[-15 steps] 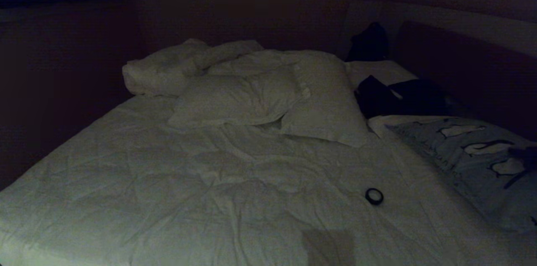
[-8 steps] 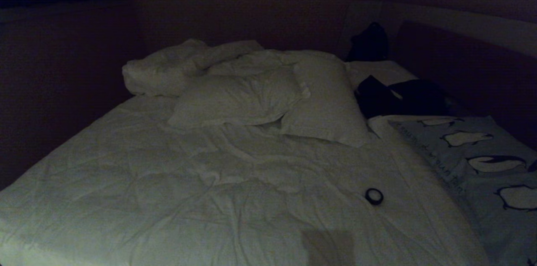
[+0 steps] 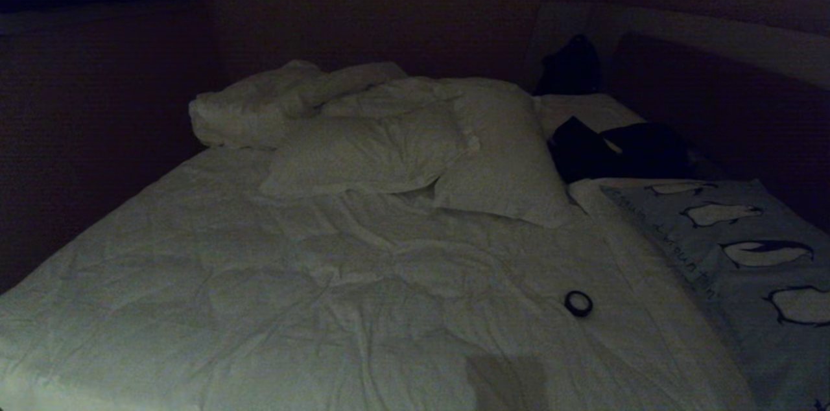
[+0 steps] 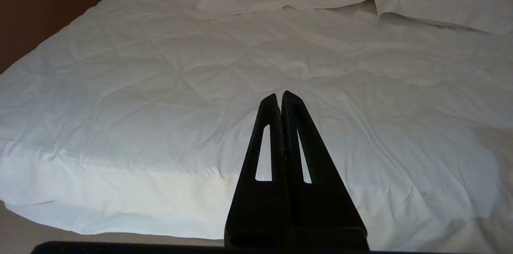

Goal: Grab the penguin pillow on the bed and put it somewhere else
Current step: Place the pillow at the bedside

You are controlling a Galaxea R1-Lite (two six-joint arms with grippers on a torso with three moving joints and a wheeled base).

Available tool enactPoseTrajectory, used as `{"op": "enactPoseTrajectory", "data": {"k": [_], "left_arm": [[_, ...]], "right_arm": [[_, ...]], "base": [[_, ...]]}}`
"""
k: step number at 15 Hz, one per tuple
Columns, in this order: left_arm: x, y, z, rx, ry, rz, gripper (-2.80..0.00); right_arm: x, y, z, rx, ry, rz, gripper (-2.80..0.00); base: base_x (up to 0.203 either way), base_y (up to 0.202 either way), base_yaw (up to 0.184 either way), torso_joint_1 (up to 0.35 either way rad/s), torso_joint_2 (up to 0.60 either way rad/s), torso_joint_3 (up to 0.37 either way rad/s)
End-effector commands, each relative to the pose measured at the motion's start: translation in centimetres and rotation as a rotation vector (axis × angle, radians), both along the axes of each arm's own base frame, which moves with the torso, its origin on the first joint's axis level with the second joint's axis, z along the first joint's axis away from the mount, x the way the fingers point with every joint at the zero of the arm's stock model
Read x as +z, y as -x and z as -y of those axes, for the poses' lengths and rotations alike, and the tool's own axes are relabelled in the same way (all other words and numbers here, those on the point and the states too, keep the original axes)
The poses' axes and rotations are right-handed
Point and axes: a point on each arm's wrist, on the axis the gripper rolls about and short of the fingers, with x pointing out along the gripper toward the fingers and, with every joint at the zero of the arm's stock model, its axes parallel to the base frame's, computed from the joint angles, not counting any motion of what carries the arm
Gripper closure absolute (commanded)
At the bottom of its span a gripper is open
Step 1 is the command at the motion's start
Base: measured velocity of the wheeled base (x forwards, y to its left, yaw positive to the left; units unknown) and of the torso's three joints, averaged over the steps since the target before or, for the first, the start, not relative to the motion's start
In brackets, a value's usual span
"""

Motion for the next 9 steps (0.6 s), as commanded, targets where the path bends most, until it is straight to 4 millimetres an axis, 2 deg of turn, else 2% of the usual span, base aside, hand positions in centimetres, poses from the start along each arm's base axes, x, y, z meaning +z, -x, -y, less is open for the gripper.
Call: {"op": "enactPoseTrajectory", "data": {"k": [1,4,9], "left_arm": [[0.0,0.0,0.0,0.0,0.001,-0.001,0.0],[0.0,0.0,0.0,0.0,0.001,-0.001,0.0],[0.0,0.0,0.0,0.0,0.001,-0.001,0.0]], "right_arm": [[1.6,-0.3,-1.9,0.051,-0.141,0.067,0.0],[2.3,-0.7,-4.2,0.105,-0.182,0.063,0.0],[2.9,-2.0,-10.4,0.102,-0.2,0.036,0.0]], "base": [[0.0,0.0,0.0,0.0,0.0,0.0],[0.0,0.0,0.0,0.0,0.0,0.0],[0.0,0.0,0.0,0.0,0.0,0.0]]}}
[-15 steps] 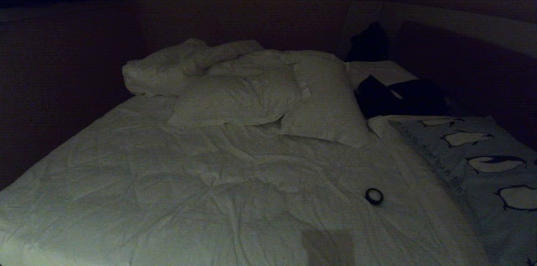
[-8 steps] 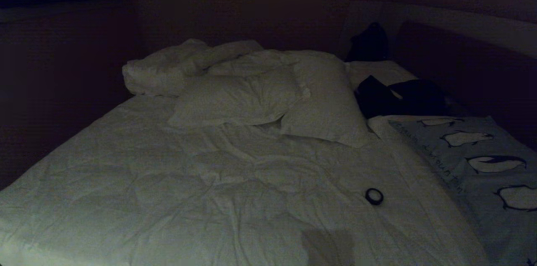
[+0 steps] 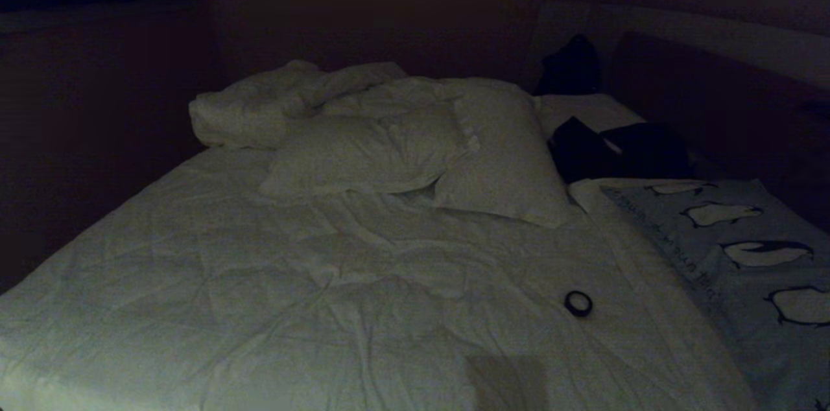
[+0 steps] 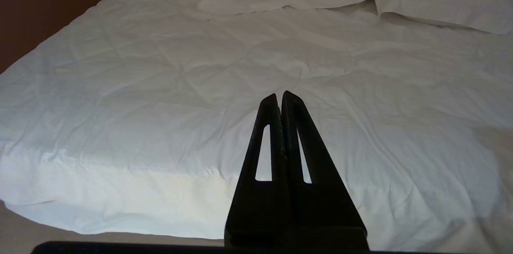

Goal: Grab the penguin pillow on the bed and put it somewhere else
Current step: Place the pillow at the bedside, then pick up the pillow

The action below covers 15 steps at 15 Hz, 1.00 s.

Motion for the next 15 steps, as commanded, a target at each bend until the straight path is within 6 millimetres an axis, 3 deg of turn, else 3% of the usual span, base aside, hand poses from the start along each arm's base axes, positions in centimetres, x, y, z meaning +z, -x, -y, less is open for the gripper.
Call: {"op": "enactPoseTrajectory", "data": {"k": [1,4,10,15], "left_arm": [[0.0,0.0,0.0,0.0,0.0,-0.001,0.0],[0.0,0.0,0.0,0.0,0.0,-0.001,0.0],[0.0,0.0,0.0,0.0,0.0,-0.001,0.0],[0.0,0.0,0.0,0.0,0.0,-0.001,0.0]], "right_arm": [[0.4,-0.2,-3.4,-0.093,-0.007,-0.014,0.0],[0.7,1.0,-7.9,-0.015,-0.009,-0.086,0.0],[3.7,7.5,-9.9,0.066,-0.009,-0.147,0.0],[3.7,13.0,-12.5,0.312,-0.018,-0.222,0.0]], "base": [[0.0,0.0,0.0,0.0,0.0,0.0],[0.0,0.0,0.0,0.0,0.0,0.0],[0.0,0.0,0.0,0.0,0.0,0.0],[0.0,0.0,0.0,0.0,0.0,0.0]]}}
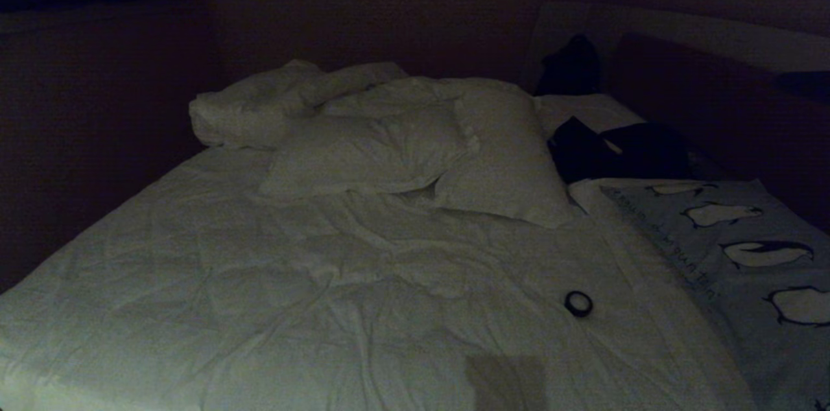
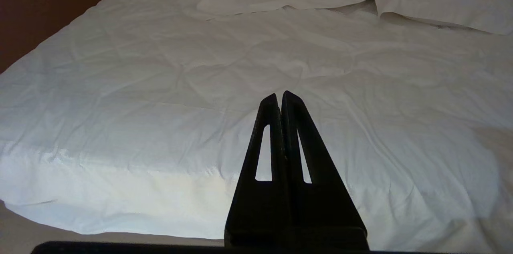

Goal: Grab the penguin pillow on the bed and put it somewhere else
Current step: Pick up the pillow

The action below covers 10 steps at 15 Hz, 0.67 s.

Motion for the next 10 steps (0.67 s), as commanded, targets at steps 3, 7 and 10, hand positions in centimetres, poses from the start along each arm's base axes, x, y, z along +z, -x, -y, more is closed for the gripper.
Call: {"op": "enactPoseTrajectory", "data": {"k": [3,7,10], "left_arm": [[0.0,0.0,0.0,0.001,0.0,-0.001,0.0],[0.0,0.0,0.0,0.001,0.0,-0.001,0.0],[0.0,0.0,0.0,0.001,0.0,-0.001,0.0]], "right_arm": [[-4.0,7.3,0.2,0.105,-0.006,-0.21,0.0],[-7.4,11.6,1.5,-0.077,0.002,-0.193,0.0],[-8.1,14.2,2.5,-0.275,0.005,-0.113,0.0]], "base": [[0.0,0.0,0.0,0.0,0.0,0.0],[0.0,0.0,0.0,0.0,0.0,0.0],[0.0,0.0,0.0,0.0,0.0,0.0]]}}
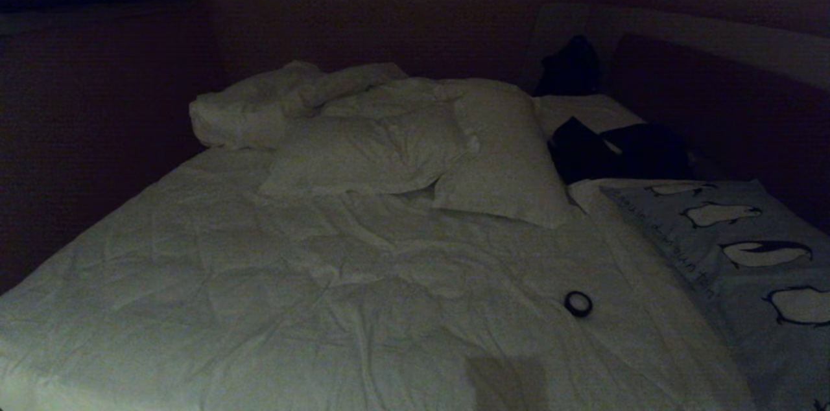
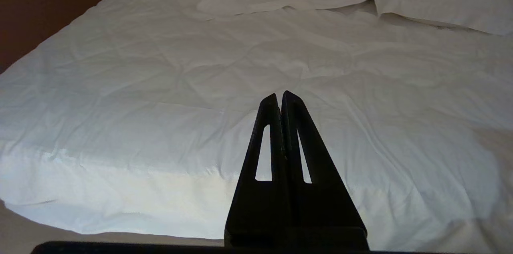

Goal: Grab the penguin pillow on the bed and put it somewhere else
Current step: Pick up the pillow

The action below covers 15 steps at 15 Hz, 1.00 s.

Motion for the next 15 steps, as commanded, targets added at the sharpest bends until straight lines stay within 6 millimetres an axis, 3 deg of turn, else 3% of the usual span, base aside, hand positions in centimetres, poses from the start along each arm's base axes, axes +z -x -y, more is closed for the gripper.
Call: {"op": "enactPoseTrajectory", "data": {"k": [1,9,13,15], "left_arm": [[0.0,0.0,0.0,0.0,0.001,-0.001,0.0],[0.0,0.0,0.0,0.0,0.001,-0.001,0.0],[0.0,0.0,0.0,0.0,0.001,-0.001,0.0],[0.0,0.0,0.0,0.0,0.001,-0.001,0.0]], "right_arm": [[-0.5,3.0,1.4,-0.335,0.042,0.093,0.0],[-2.1,7.5,1.7,-0.688,0.095,0.228,0.0],[-3.9,10.8,1.2,-0.5,0.076,0.364,0.0],[-5.2,11.1,1.1,-0.436,0.079,0.376,0.0]], "base": [[0.0,0.0,0.0,0.0,0.0,0.0],[0.0,0.0,0.0,0.0,0.0,0.0],[0.0,0.0,0.0,0.0,0.0,0.0],[0.0,0.0,0.0,0.0,0.0,0.0]]}}
